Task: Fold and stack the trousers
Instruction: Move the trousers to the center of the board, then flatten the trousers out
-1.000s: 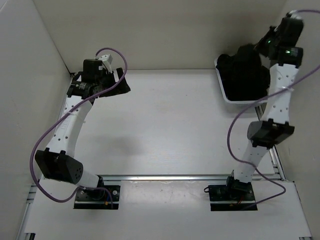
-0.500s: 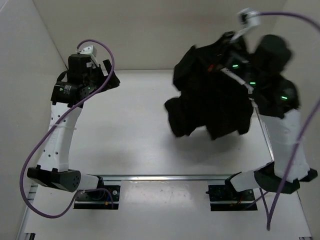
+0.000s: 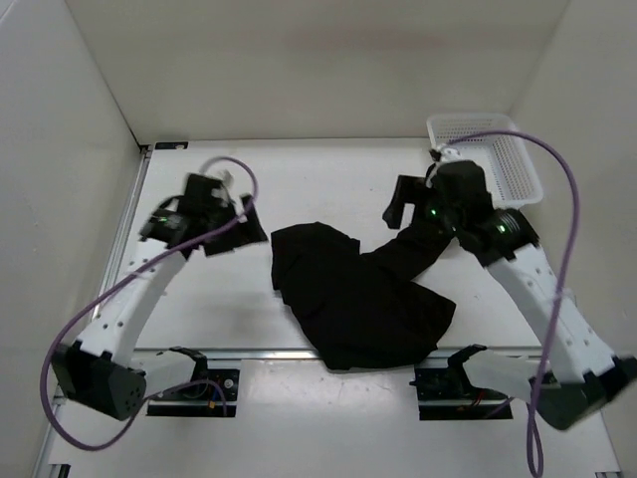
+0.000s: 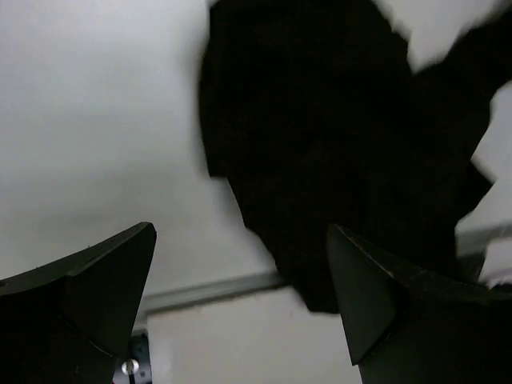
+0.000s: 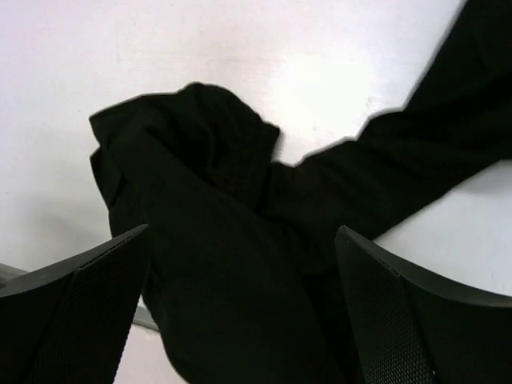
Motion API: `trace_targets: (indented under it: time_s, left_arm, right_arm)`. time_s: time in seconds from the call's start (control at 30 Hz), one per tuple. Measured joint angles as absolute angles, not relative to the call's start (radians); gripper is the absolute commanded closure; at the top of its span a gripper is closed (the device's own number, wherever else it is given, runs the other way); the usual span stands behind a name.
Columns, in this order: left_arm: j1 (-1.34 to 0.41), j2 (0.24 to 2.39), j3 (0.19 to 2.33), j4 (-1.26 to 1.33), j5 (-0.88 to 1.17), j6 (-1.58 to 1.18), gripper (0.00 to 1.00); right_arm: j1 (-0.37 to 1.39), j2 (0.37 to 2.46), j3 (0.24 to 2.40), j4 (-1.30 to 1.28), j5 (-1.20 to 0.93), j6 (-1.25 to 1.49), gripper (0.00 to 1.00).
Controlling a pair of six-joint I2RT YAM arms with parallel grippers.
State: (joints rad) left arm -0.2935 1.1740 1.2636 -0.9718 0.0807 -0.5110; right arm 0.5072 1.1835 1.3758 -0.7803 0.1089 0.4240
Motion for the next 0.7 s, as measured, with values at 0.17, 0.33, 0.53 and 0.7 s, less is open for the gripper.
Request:
trace_targets:
  time_s: [0.17,0.33,0.53,0.7]
  left_arm:
    - [-0.596,1.350,1.129,-0.916,0.109,-0.609,0.00]
    - [-0.763,1.589,1.190,-0.840,0.112,-0.665,0.00]
    - [-0.773,1.747,1.205,-0.770,0.143,-0.695,0.66]
    - [-0.746,1.705,1.206,-0.752,0.167,-0.688,0.89]
  right_arm:
    - [0.465,1.028,1.144,-0.786,0.125,0.476,0.00]
    - [0.381,1.126,0.923,-0.730,0.026,0.501,0.00]
    - [0.399,1.317,0.865,-0.567,-0.158,0.493,0.28]
    - [0.480,1.396,0.876,-0.487,-0.226,0.490,1.00]
